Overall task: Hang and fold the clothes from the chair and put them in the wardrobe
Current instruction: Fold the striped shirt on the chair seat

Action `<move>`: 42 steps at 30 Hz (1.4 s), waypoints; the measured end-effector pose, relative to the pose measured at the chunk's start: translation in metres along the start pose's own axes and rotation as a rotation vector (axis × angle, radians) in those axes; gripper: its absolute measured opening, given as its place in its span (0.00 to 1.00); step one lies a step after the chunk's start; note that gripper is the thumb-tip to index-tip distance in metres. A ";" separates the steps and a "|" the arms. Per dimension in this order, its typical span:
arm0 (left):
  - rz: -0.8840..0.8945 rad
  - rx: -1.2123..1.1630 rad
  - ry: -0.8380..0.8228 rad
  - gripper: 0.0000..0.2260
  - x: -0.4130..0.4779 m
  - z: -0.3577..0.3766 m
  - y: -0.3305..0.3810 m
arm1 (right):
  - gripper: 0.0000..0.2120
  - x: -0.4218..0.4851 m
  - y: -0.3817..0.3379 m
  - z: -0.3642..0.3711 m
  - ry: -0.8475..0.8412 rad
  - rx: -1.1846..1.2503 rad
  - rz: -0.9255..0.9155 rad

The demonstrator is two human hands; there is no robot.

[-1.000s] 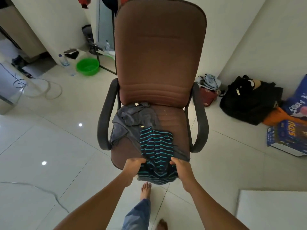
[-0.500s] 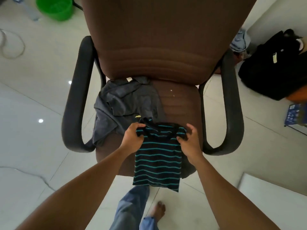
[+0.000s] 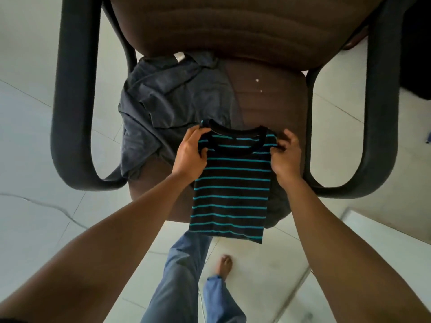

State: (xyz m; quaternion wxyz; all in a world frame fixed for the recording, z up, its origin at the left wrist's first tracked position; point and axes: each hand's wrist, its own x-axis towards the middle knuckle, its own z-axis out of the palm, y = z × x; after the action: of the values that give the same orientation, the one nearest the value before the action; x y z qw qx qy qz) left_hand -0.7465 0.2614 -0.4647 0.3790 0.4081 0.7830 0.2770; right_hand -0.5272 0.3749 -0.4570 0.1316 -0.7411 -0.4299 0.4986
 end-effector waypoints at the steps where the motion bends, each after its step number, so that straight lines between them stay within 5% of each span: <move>1: -0.004 -0.007 0.004 0.28 0.001 0.001 0.001 | 0.30 0.000 0.002 0.000 0.031 -0.026 -0.012; 7: -0.069 -0.089 0.014 0.36 -0.038 0.003 -0.006 | 0.21 -0.044 0.026 -0.011 0.093 -0.133 -0.108; 14: -0.410 -0.063 -0.062 0.22 -0.136 0.021 -0.023 | 0.11 -0.127 0.104 -0.025 -0.194 -0.186 0.049; 18: -0.591 -0.042 -0.038 0.06 -0.168 0.036 -0.032 | 0.12 -0.147 0.137 -0.032 -0.249 -0.276 0.054; 25: -0.922 -0.590 -0.051 0.02 -0.189 0.038 -0.035 | 0.15 -0.156 0.163 -0.040 -0.196 -0.235 0.139; 31: -1.032 -0.561 0.099 0.05 -0.201 0.049 -0.049 | 0.18 -0.161 0.180 -0.039 -0.215 -0.173 0.190; 37: -0.783 -0.139 0.034 0.14 -0.188 0.048 -0.050 | 0.14 -0.153 0.151 -0.036 -0.162 -0.119 0.133; 42: -0.582 -0.134 -0.005 0.20 -0.167 0.043 -0.030 | 0.21 -0.138 0.132 -0.032 -0.167 -0.112 0.154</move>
State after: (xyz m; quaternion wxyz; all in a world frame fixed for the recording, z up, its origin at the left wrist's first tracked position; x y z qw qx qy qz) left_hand -0.6607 0.1100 -0.4497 0.4705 0.1413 0.8461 0.2070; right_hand -0.4511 0.1971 -0.4379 0.0152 -0.7339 -0.4084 0.5426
